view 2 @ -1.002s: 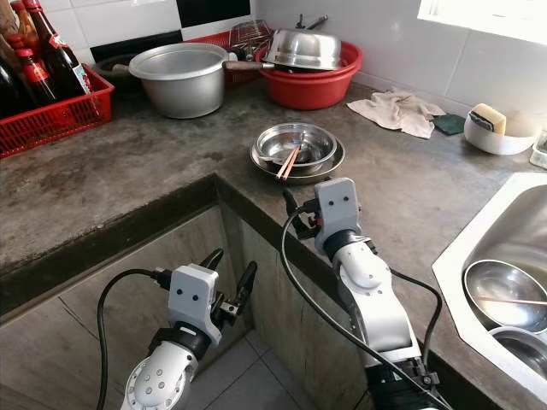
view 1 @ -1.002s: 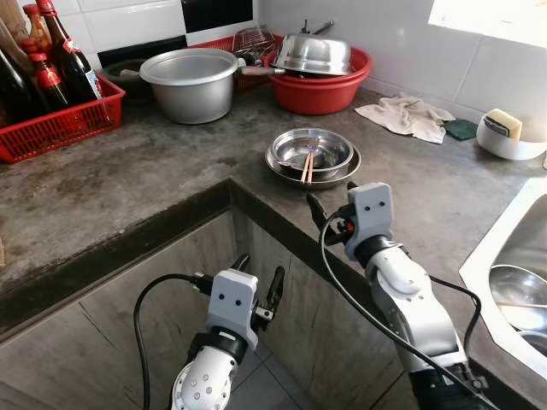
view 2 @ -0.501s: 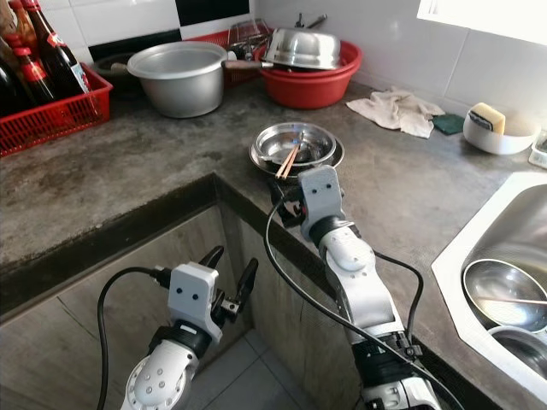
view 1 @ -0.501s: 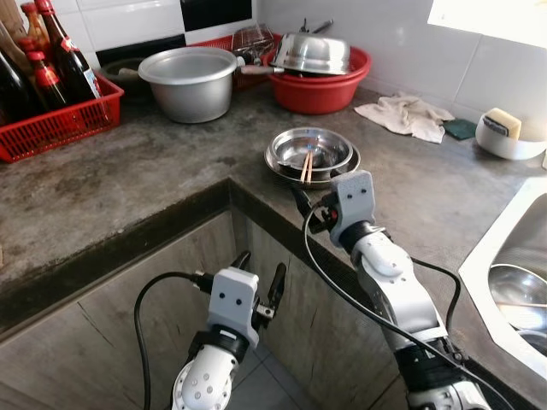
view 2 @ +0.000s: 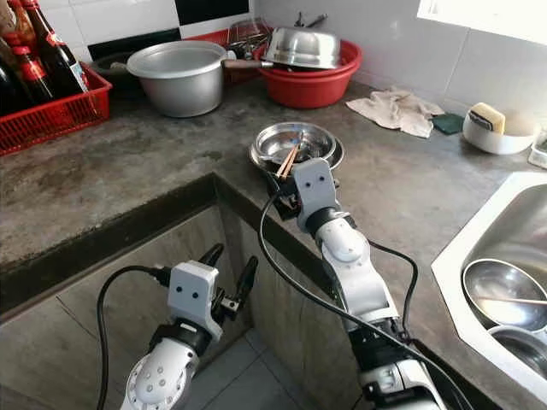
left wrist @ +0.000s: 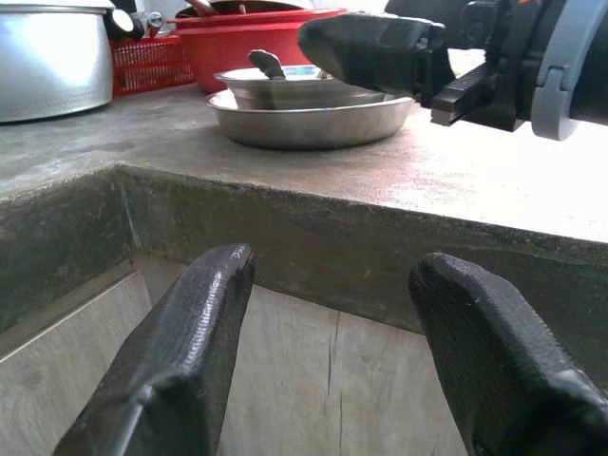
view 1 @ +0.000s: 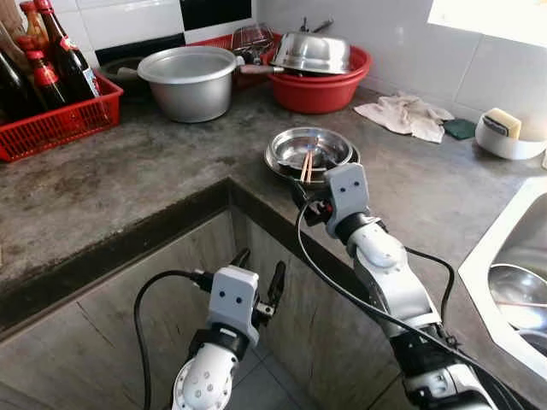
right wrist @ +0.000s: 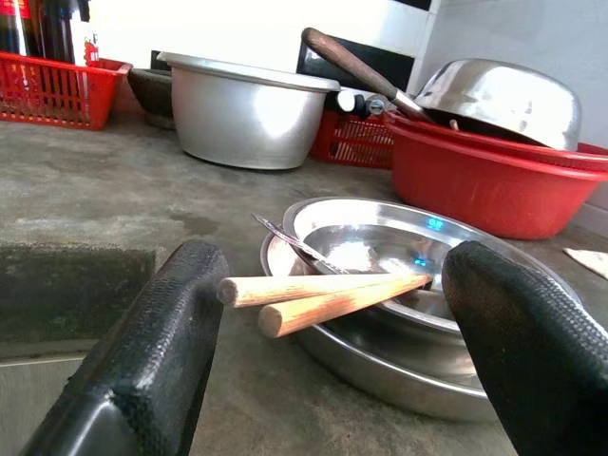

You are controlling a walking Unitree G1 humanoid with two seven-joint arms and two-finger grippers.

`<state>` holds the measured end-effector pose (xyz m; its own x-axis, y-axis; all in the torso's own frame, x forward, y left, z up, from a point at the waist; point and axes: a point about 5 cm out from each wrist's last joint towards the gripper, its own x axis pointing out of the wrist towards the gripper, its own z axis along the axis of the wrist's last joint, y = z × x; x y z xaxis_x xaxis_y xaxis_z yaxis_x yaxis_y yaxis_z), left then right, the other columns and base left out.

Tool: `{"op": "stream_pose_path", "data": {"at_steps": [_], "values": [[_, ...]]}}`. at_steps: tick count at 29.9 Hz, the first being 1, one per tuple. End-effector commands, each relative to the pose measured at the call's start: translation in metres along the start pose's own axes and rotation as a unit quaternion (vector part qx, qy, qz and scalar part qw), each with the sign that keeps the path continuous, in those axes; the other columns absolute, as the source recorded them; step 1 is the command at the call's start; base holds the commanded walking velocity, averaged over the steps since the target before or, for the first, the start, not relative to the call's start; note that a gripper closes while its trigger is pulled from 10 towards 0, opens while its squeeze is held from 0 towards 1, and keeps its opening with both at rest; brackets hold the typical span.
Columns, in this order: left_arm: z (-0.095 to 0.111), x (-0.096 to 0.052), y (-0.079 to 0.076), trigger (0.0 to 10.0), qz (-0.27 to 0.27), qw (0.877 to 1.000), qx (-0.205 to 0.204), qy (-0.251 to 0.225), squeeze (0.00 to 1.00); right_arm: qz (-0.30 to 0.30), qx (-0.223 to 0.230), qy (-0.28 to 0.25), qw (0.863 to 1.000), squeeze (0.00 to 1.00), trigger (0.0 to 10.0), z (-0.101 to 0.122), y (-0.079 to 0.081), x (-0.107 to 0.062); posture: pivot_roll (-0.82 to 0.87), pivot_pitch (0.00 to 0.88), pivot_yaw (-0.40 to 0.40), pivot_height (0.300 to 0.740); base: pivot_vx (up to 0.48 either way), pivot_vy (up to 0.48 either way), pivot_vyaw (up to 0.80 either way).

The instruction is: Kitchen organization

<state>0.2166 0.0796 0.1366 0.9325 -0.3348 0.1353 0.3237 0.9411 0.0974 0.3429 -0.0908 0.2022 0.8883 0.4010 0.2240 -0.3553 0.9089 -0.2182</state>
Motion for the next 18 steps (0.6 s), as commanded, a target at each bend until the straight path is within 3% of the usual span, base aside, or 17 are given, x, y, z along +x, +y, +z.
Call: {"op": "stream_pose_path", "data": {"at_steps": [1,18], "values": [[0.001,0.001,-0.001,10.0,-0.003,1.0,0.001,-0.005,0.0,0.006,-0.008,-0.011,1.0,0.0,10.0,0.004,0.0,0.003,0.05,0.079,-0.047,0.74,0.0,0.0,0.0],[0.008,0.003,-0.004,10.0,-0.006,1.0,-0.003,-0.024,0.0,-0.001,-0.027,-0.003,1.0,0.0,10.0,-0.003,-0.002,0.016,0.06,0.068,-0.054,0.74,0.0,0.0,0.0]]}}
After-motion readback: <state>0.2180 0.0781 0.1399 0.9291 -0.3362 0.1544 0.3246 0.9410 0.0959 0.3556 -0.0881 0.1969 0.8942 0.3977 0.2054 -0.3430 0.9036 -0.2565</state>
